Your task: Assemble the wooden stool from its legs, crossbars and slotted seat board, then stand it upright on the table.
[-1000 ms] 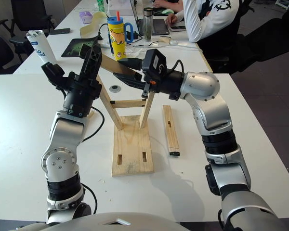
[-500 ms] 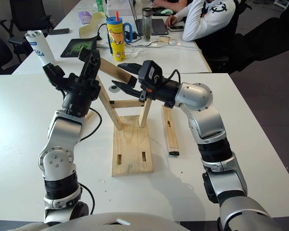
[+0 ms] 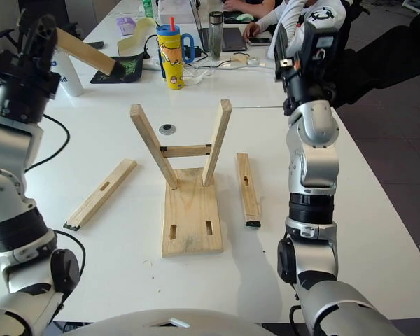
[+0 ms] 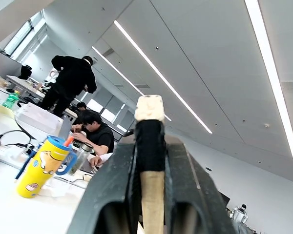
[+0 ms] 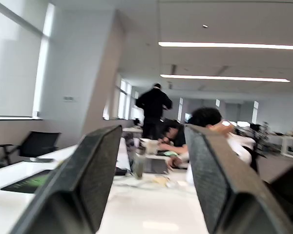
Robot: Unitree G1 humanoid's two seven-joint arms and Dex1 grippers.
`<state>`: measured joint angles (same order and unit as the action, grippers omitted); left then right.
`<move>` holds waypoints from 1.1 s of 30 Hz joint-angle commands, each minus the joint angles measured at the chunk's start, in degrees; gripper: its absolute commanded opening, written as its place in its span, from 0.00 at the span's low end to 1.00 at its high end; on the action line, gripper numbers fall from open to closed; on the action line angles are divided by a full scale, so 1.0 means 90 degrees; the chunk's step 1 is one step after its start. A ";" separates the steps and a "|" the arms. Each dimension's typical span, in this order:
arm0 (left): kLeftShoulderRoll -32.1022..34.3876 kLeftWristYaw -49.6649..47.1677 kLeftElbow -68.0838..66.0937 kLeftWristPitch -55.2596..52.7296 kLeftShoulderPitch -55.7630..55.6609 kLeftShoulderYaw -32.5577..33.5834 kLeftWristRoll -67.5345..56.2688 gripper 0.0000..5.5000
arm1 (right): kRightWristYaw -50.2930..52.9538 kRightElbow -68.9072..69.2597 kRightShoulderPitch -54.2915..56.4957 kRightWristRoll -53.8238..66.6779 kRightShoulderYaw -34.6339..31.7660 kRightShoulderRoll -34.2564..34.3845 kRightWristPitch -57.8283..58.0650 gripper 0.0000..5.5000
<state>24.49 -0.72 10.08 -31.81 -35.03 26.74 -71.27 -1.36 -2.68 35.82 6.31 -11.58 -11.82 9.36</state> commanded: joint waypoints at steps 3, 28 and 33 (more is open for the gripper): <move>0.1005 0.1160 -0.0878 -0.0461 0.0513 -0.0390 0.1157 0.08 | 0.0996 -0.0382 -0.1433 -0.0413 -0.0095 0.0653 -0.0359 0.43; 0.0377 0.3425 -0.1009 0.2369 0.3939 -0.0878 0.4571 0.08 | -0.0574 -0.0858 -0.3026 -0.0806 0.1287 0.0475 -0.1283 0.43; 0.0341 0.3435 -0.1037 0.2545 0.3953 -0.0688 0.4588 0.08 | -0.0720 -0.0885 -0.2928 -0.0743 0.1205 0.0329 -0.1199 0.43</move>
<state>27.61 30.00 0.63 -9.76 0.82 19.41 -30.36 -7.11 -11.04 8.57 -1.01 -0.32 -8.26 -2.30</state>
